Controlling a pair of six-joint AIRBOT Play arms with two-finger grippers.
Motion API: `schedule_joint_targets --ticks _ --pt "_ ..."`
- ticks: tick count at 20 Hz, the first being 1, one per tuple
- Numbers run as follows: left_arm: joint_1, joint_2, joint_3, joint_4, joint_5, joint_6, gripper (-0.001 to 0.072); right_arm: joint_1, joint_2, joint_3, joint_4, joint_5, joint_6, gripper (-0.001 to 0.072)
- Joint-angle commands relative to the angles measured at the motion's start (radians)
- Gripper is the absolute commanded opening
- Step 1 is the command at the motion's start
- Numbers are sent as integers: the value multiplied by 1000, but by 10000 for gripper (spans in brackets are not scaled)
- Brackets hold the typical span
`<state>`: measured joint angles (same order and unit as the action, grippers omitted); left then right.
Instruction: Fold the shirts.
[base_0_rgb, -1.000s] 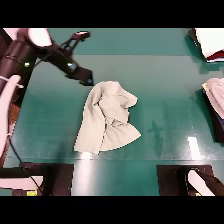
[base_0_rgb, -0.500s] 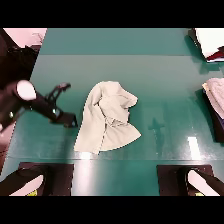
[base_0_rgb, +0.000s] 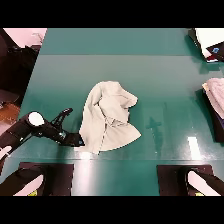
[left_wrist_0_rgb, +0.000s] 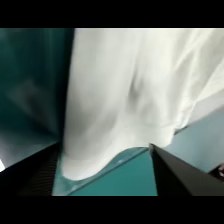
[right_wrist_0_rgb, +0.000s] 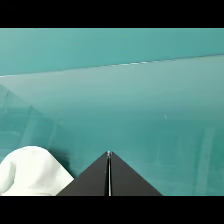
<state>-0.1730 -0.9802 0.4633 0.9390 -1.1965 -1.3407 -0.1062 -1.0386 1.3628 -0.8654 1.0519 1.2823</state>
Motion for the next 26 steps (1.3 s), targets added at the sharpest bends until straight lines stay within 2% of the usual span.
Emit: schedule_joint_targets --ticks 1,2,3,5,8,9,10,11,13,16,21,26 --pt "0 3 -29 -39 35 13 400 6 -1 1 0 4 0 20" --pt "0 3 -29 -39 40 13 135 6 -1 1 0 8 0 20" --pt "0 3 -23 -41 42 12 30 6 -1 1 0 12 1 20" --pt "0 3 46 -15 3 11 25 7 -1 -1 0 30 0 20" --pt "0 3 282 73 -92 1 25 24 -1 -54 2 55 1 24" --pt "0 3 386 109 -117 -9 25 39 -1 -89 5 61 1 82" --pt "0 3 490 142 -131 -21 26 62 -4 -137 11 61 2 270" --pt "0 3 580 164 -135 -21 26 90 -19 -181 11 69 3 370" --pt "0 3 732 183 -130 -21 26 154 -78 -257 13 96 21 373" --pt "0 3 837 183 -131 -21 26 233 -223 -344 122 79 19 374" --pt "0 2 838 183 -177 -21 26 342 -472 -357 177 -2 19 374" --pt "0 0 838 183 -179 -22 26 370 -599 -357 354 -48 -38 373"
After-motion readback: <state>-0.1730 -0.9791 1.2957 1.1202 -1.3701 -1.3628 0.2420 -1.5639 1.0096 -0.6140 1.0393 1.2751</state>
